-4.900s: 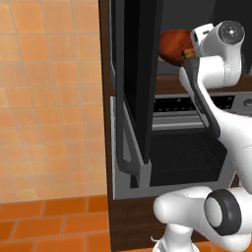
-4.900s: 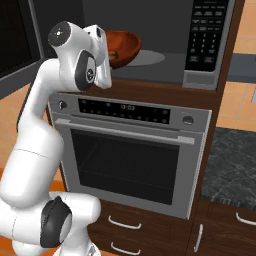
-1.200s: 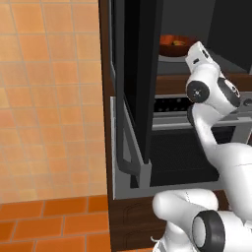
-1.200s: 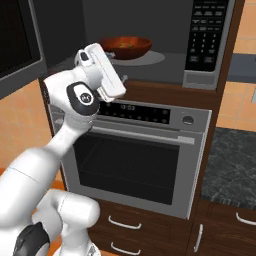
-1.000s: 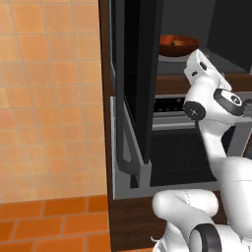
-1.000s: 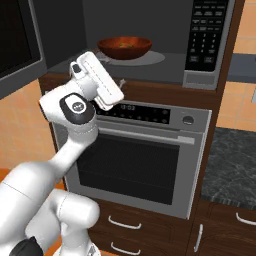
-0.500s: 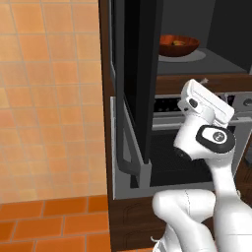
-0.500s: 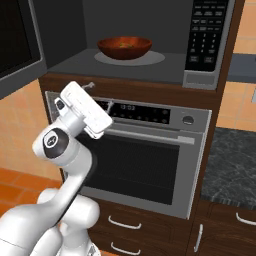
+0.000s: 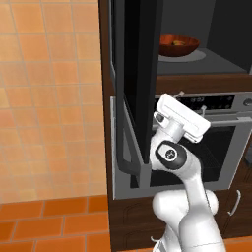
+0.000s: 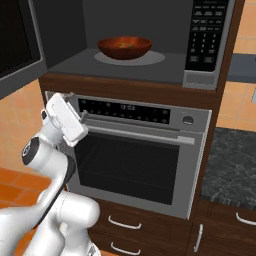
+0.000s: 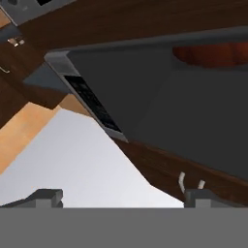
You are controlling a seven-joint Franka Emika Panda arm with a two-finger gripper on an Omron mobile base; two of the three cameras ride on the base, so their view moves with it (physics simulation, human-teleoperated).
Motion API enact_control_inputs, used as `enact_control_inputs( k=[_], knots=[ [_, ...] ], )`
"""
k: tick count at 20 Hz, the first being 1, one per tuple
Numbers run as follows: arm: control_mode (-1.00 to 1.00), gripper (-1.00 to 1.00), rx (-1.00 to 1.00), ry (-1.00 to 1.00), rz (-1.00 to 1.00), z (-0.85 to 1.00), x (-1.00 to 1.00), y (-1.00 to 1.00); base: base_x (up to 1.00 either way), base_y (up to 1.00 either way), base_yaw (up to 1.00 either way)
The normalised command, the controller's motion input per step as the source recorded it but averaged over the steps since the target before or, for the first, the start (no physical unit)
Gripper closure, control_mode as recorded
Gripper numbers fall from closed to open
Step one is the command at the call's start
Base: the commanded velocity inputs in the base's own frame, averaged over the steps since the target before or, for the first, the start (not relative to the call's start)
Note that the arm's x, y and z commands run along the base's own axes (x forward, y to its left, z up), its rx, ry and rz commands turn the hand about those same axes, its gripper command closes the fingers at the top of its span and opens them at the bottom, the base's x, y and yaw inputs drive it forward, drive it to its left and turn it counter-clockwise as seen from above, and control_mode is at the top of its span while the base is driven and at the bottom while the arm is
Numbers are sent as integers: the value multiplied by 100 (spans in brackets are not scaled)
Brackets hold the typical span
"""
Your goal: Pick the bell pepper from the sink and place it in the bowl. Then pick the bowl and place it in the microwave. Then close the microwave door and press the start button.
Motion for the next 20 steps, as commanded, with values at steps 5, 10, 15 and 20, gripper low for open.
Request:
enact_control_inputs(
  k=[5,10,15,20],
  knots=[
    [-100,-100,-12,-2,-13,-22,-31,59,0,0,0],
    [-100,-100,-8,-8,-5,0,-37,78,0,0,0],
    [-100,-100,-8,-12,-3,0,-19,90,0,0,0],
    [-100,-100,-1,-2,1,0,-1,69,0,0,0]
  ],
)
